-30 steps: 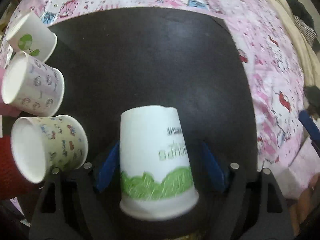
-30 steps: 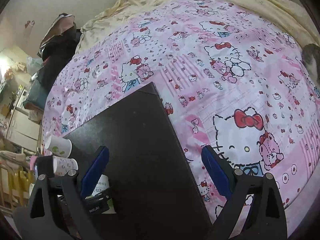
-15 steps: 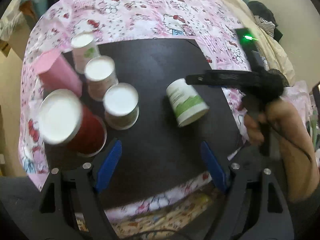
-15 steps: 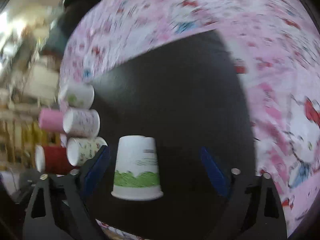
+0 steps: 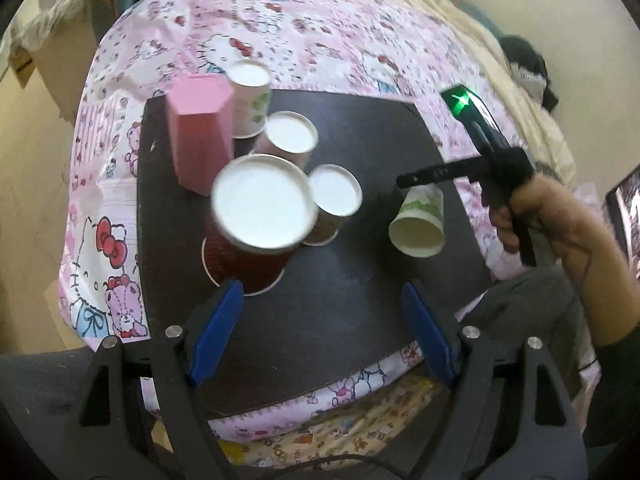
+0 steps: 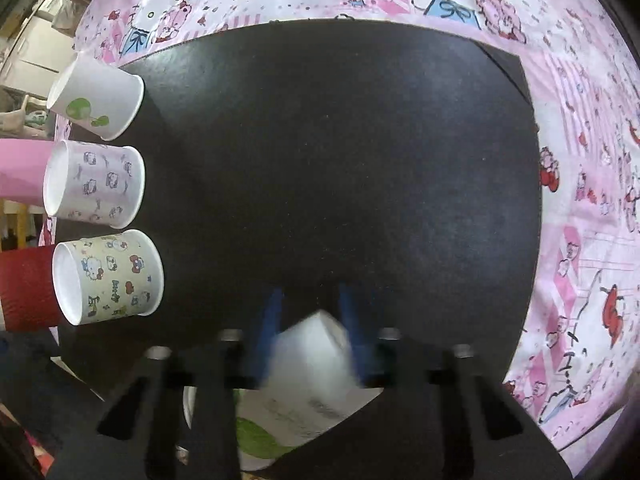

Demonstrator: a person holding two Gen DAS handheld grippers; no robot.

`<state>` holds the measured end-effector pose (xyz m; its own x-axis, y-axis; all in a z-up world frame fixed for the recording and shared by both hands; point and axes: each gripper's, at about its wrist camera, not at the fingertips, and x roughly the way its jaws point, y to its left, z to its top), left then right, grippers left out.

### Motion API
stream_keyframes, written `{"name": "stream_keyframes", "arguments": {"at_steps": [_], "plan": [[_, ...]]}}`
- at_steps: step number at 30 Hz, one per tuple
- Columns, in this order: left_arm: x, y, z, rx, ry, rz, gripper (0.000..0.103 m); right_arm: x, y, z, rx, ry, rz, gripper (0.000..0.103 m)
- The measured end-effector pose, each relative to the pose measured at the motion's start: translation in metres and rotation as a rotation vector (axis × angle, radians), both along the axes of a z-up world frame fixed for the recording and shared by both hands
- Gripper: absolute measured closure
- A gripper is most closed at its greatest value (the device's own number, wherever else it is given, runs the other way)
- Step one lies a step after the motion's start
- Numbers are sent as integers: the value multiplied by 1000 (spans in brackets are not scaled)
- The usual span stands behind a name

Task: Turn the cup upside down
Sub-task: 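Grasp the standing green-leaf cup with the right tool, then carry the green-leaf cup beside the yellow cup and release it with the right tool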

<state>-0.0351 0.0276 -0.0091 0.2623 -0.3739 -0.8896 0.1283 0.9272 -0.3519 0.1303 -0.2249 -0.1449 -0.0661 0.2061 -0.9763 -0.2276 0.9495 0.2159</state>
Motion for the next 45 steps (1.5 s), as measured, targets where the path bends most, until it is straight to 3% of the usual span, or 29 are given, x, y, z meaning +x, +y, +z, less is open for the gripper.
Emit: {"name": "stream_keyframes", "arguments": {"at_steps": [2, 6, 8, 9, 10, 13, 16, 20, 21, 25, 28, 34, 38, 40, 45], "plan": [[3, 9, -6, -19, 7, 19, 24, -2, 2, 10, 4, -39, -13, 81], [0, 17, -17, -63, -1, 20, 24, -3, -8, 18, 83, -31, -120, 76], [-2, 19, -21, -93, -2, 21, 24, -8, -20, 24, 109, -34, -182, 49], [-1, 19, -22, -101, 4, 19, 24, -12, -25, 28, 125, -47, -213, 28], [0, 20, -23, -110, 11, 20, 24, -19, -36, 37, 145, -77, -275, 23], [4, 21, -21, -150, 14, 31, 24, -34, -64, 44, 171, -84, -400, 23], [6, 23, -19, -163, 12, 40, 24, -46, -69, 18, 220, 44, -506, 23], [6, 25, -20, -168, 19, 50, 24, -40, -58, -13, 315, 116, -572, 25], [5, 26, -21, -162, 18, 55, 24, -42, -53, -16, 327, 123, -571, 32], [3, 33, -21, -150, 5, 77, 24, -38, -33, -18, 333, 98, -528, 39], [5, 39, -22, -169, 11, 107, 24, -38, -30, 3, 307, 3, -461, 40], [9, 40, -22, -176, 8, 121, 24, -28, 10, 64, 181, -457, -283, 40], [10, 41, -23, -150, 0, 135, 24, -29, 46, 69, 7, -727, -156, 40], [11, 44, -25, -148, 3, 152, 24, -30, 56, 59, -53, -790, -110, 40], [13, 50, -29, -175, 35, 169, 24, -49, 62, 49, -62, -837, -35, 39]]}}
